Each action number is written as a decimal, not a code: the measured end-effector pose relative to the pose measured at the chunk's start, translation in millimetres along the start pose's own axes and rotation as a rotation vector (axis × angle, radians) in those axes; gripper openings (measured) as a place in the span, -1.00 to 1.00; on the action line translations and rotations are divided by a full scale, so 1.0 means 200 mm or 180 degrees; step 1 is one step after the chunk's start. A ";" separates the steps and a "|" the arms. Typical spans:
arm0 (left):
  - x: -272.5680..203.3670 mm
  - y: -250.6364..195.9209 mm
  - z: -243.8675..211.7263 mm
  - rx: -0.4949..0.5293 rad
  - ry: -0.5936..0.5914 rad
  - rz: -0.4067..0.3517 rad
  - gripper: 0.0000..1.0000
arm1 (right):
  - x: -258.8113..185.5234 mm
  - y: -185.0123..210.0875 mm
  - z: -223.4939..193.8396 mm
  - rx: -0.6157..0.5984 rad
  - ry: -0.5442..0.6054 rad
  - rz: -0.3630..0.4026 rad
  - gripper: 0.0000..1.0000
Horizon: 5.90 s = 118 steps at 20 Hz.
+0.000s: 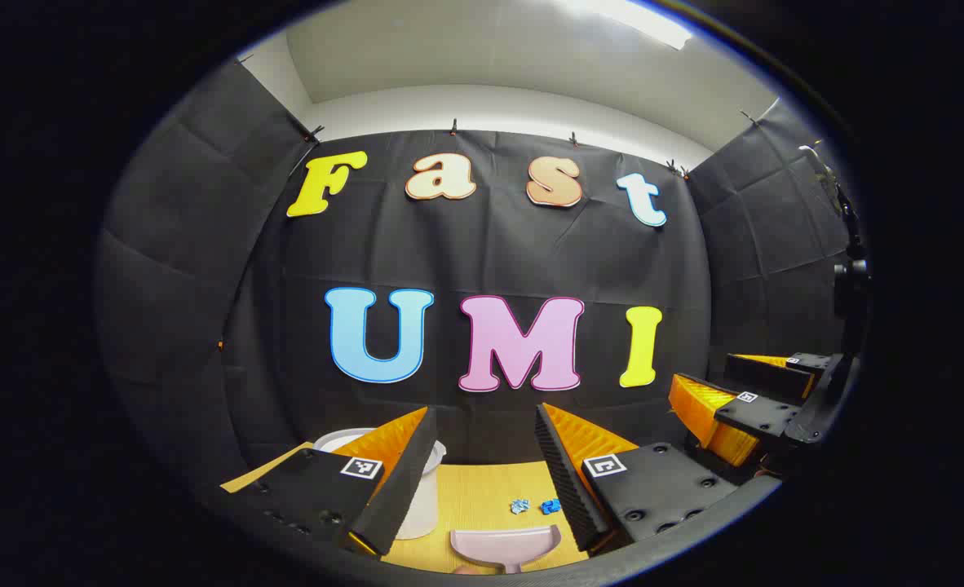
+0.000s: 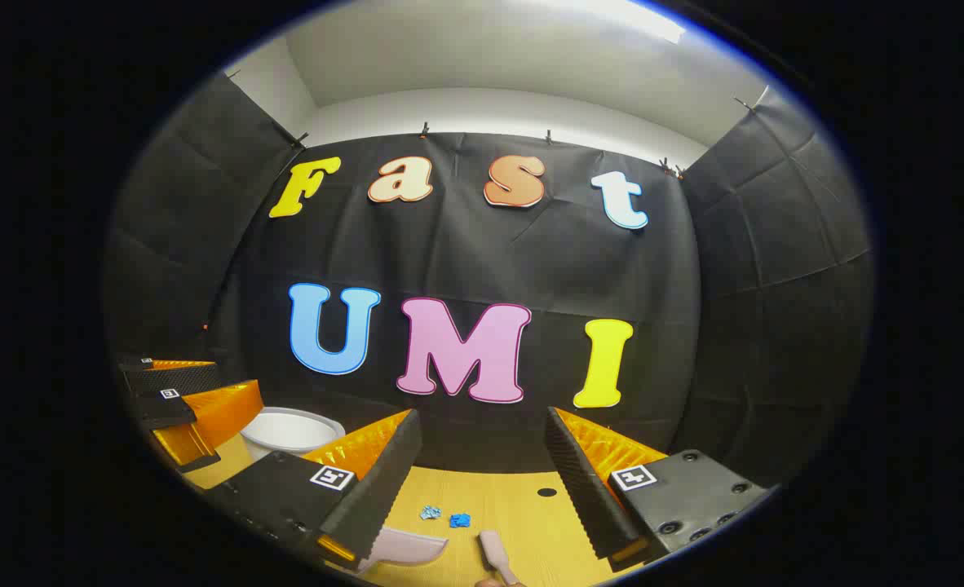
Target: Pick up the small broom and dustpan from the desktop, sweep the trash into the dustpan with the broom, and then empty the trash into the garbage bin.
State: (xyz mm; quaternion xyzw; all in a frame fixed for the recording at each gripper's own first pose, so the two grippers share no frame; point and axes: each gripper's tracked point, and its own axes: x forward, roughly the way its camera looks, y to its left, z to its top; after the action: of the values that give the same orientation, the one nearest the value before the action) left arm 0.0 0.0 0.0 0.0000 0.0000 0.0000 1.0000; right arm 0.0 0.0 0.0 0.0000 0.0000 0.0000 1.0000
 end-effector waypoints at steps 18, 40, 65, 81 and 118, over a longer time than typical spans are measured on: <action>0.01 0.06 0.04 0.0164 -0.0070 0.0198 0.44 | 0.00 0.01 0.00 -0.0060 0.0025 0.0044 0.96; 0.04 0.00 -0.16 0.0163 0.0138 -0.0135 0.44 | 0.06 -0.27 -0.16 -0.0364 0.0276 -0.0159 0.96; 0.05 -0.23 -1.61 -0.0091 0.3342 -0.0152 0.50 | 0.32 -0.40 -0.81 0.0012 0.1040 0.0047 0.96; 0.11 -0.30 -2.05 0.0074 0.4380 -0.0081 0.01 | 0.20 -0.45 -1.51 0.0413 0.2263 0.0104 0.98; -0.02 -0.21 -2.05 -0.0302 0.4466 -0.0110 -0.39 | 0.33 -0.37 -2.30 0.0138 0.4896 0.0415 -0.63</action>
State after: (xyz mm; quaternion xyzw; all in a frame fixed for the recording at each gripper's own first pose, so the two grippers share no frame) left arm -4.4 -41.8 -410.3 -0.0436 0.6451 -0.0159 0.7627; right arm 66.9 -74.4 -459.1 0.0195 0.6949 0.0589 0.7164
